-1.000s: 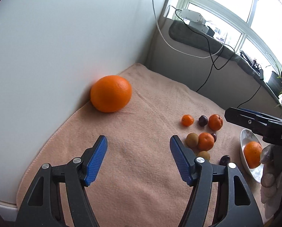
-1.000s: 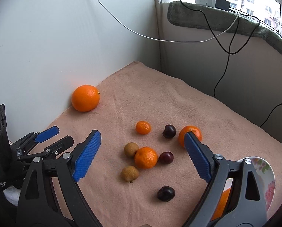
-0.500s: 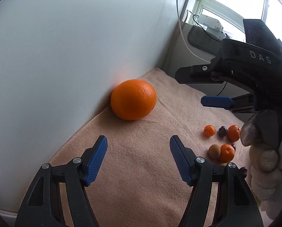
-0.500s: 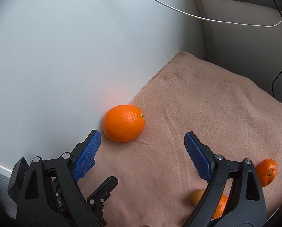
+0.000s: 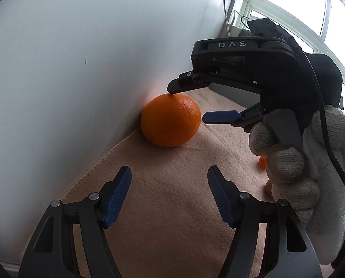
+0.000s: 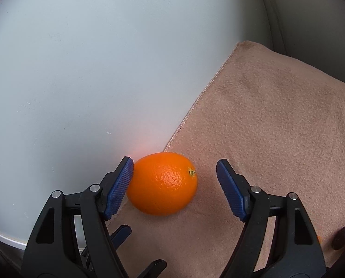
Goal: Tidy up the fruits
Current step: 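Move the right tool to the orange by the wall and grasp it, then lift the orange with the right tool, place it on the plate, release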
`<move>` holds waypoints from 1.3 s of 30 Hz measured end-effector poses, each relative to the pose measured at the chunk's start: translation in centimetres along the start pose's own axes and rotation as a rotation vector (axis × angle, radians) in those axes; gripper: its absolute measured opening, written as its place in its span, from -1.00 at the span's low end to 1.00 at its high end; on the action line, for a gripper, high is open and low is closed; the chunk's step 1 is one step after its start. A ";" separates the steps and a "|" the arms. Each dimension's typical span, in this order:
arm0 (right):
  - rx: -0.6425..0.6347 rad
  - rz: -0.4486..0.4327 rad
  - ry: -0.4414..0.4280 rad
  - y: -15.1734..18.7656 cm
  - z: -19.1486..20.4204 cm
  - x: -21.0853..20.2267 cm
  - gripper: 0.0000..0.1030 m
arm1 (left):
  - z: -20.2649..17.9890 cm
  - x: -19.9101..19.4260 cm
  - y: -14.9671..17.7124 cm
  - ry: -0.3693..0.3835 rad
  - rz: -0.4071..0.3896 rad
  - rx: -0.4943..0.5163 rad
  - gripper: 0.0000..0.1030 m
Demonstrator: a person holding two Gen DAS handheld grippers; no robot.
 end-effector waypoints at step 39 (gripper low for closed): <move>-0.035 0.090 -0.124 -0.8 1.5 4.2 0.34 | 0.1 1.2 -1.8 0.013 0.023 -0.011 0.33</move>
Point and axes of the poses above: each gripper's, at about its wrist camera, not at the fingertips, and x roughly the way its jaws point, z to its left, y to its underside, the point moved 3 cm from there along x, roughly the way its jaws point, and after that the axes turned 1 degree about y, right-handed, at the moved point
